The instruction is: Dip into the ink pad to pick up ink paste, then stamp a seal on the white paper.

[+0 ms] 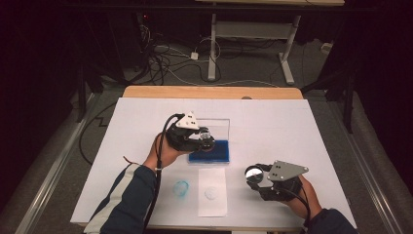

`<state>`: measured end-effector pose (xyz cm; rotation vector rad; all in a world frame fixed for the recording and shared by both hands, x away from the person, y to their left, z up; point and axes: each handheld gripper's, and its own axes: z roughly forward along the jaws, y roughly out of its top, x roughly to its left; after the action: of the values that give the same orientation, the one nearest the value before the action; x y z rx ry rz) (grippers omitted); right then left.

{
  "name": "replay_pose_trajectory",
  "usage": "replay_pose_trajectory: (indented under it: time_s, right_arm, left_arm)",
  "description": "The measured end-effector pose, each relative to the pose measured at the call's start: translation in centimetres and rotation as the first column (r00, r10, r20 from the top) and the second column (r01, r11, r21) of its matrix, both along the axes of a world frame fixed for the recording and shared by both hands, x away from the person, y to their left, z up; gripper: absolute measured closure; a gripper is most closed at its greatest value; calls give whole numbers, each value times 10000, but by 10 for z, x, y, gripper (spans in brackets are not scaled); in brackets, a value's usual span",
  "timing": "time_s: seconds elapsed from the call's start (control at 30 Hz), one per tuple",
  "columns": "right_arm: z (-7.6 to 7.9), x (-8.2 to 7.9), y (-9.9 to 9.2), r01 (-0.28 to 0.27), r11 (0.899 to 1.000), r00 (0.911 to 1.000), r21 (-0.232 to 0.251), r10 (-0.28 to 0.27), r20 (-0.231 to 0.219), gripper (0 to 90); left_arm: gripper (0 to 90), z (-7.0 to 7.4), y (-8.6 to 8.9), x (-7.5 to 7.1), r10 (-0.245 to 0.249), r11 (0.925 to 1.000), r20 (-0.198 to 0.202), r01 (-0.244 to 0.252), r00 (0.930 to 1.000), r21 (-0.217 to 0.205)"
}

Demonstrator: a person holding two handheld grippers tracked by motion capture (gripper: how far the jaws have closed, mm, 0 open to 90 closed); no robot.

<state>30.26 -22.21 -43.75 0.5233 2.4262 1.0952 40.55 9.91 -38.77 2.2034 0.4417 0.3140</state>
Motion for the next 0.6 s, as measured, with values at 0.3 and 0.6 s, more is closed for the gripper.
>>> replay_pose_trajectory:
  time_s: [0.3,0.6]
  right_arm:
    - [0,1,0,-38,10000,10000,10,38,-27,381]
    - [0,1,0,-54,10000,10000,14,54,7,381]
  left_arm:
    - [544,-1,4,-14,-223,9998,63,223,9997,18]
    - [544,0,11,-27,-409,9991,97,410,9991,-67]
